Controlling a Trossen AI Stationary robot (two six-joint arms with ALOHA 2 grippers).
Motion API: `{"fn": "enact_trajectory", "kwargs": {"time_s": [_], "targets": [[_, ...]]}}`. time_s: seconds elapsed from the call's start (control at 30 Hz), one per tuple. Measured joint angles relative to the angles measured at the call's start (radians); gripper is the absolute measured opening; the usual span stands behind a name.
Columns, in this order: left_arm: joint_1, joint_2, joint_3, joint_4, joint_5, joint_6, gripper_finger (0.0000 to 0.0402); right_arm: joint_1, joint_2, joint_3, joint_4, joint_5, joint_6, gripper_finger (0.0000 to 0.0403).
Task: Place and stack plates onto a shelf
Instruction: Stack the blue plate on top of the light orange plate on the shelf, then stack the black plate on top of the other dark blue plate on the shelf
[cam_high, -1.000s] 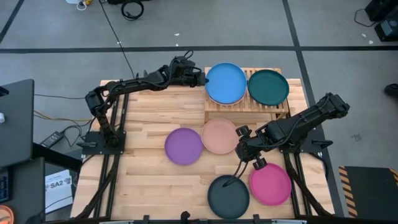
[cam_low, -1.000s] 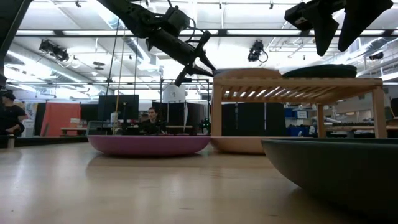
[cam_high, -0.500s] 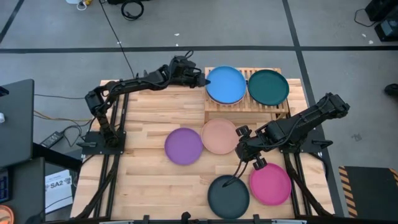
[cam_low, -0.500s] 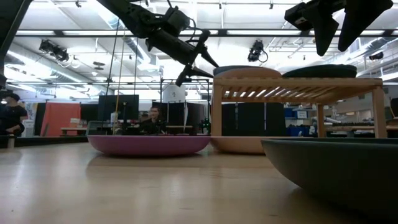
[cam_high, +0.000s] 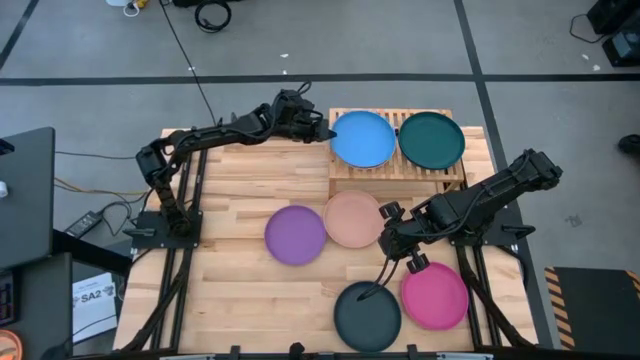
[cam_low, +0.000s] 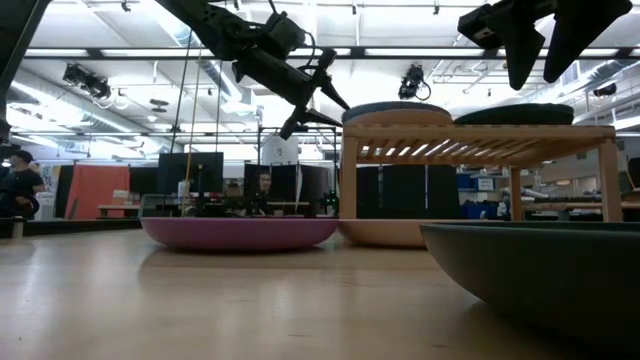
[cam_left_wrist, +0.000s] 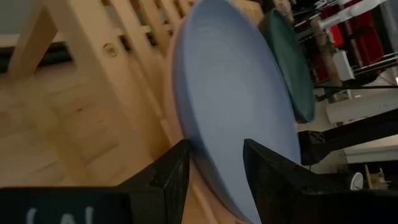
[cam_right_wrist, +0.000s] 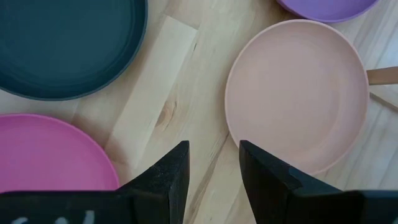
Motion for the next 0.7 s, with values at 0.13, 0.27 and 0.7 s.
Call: {"fn": "enact_trajectory", "kwargs": {"time_s": [0.13, 0.27, 0.7], "targets": [[0.0, 0.0, 0.0, -0.004, 0.011, 0.002, 0.0157, 0.0, 0.0, 0.0, 0.0, 0.0, 0.044, 0.0146], [0.002, -0.003, 0.0, -0.005, 0.012, 0.04, 0.0157, 0.0, 0.0, 0.0, 0.0, 0.0, 0.075, 0.0146], [0.034, -0.108, 0.0, -0.074, -0.031, 0.21, 0.0157, 0.0, 0.0, 0.0, 0.012, -0.003, 0.234, 0.0146]]}}
